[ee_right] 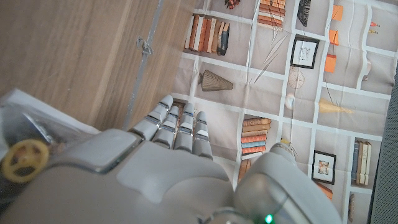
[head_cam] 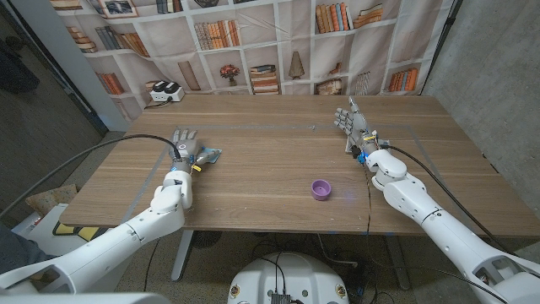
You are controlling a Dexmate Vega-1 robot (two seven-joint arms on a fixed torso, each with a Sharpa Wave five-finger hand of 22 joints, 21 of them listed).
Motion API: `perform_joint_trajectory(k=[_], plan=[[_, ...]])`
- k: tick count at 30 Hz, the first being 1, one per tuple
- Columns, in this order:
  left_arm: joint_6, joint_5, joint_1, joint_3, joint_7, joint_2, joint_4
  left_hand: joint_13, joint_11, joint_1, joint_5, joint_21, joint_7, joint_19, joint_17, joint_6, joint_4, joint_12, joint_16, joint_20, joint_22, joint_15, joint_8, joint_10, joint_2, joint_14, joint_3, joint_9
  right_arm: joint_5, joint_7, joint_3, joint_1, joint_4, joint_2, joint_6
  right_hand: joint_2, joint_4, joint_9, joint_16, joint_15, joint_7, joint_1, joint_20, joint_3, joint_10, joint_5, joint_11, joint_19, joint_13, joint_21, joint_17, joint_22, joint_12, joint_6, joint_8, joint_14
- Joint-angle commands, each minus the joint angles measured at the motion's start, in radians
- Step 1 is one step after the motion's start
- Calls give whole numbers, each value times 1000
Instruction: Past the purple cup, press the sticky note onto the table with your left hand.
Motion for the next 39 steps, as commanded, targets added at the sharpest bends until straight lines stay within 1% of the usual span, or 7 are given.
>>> perform_joint_trajectory(k=[1,8,10,21,23,31,39], plan=[[11,-5,20,-24,11,15,-16,3,-4,9,-4,8,4,-8,3,11,2,1,8,-9,5,-57,0,3,0,2,-9,4,-6,9,-12,21,18,10,-3,3,3,5,-3,0,-1,-3,-3,-5,4,-5,0,12,4,-4,3,5,-1,9,0,5],[16,-30,36,-54,-22,38,-94,3,-1,12,-5,8,-4,-7,3,-8,3,9,8,-9,5,-52,-11,28,2,5,-11,4,-12,12,-10,16,16,9,17,3,3,5,-3,1,-2,-3,-2,-5,4,-5,-1,12,4,-6,3,5,-1,9,0,4],[28,-23,37,-52,-38,46,-125,3,0,13,-6,8,-41,-9,3,-27,4,15,9,-8,5,-45,-20,49,3,10,-12,5,-12,13,-6,10,13,7,25,4,3,5,-3,1,-1,-4,-2,-6,4,-5,0,13,4,-7,3,5,-1,9,0,5],[77,-3,64,-69,-101,80,-293,3,6,13,-13,21,-60,27,2,-90,10,30,28,3,5,-39,-35,111,4,82,-18,6,-1,37,10,-17,5,-7,64,4,2,5,-3,1,-1,-4,-2,-7,5,-5,1,14,4,-10,3,5,-1,9,0,5],[86,-7,71,-73,-110,78,-315,3,6,15,-15,26,-60,45,2,-134,11,29,28,8,4,-37,-45,121,5,96,-19,6,3,40,14,-24,1,-11,69,4,2,5,-3,1,-1,-4,-2,-7,4,-5,0,14,4,-10,3,5,-1,8,0,5],[71,-32,95,-102,-83,66,-343,4,2,28,-32,32,-86,105,2,-473,19,9,19,21,3,-30,-57,150,15,155,-19,10,13,57,19,-32,12,-12,89,4,2,5,-3,0,-1,-4,-2,-8,5,-5,-2,14,4,-13,3,5,-1,9,0,5],[-11,-125,140,-178,-11,32,-360,5,7,27,-37,28,-61,114,3,-569,25,-13,5,22,3,-20,-50,104,20,133,-19,11,13,82,13,-30,30,-5,112,4,1,5,-3,1,-2,-4,-1,-9,5,-5,0,15,4,-15,3,5,-1,9,0,5]])
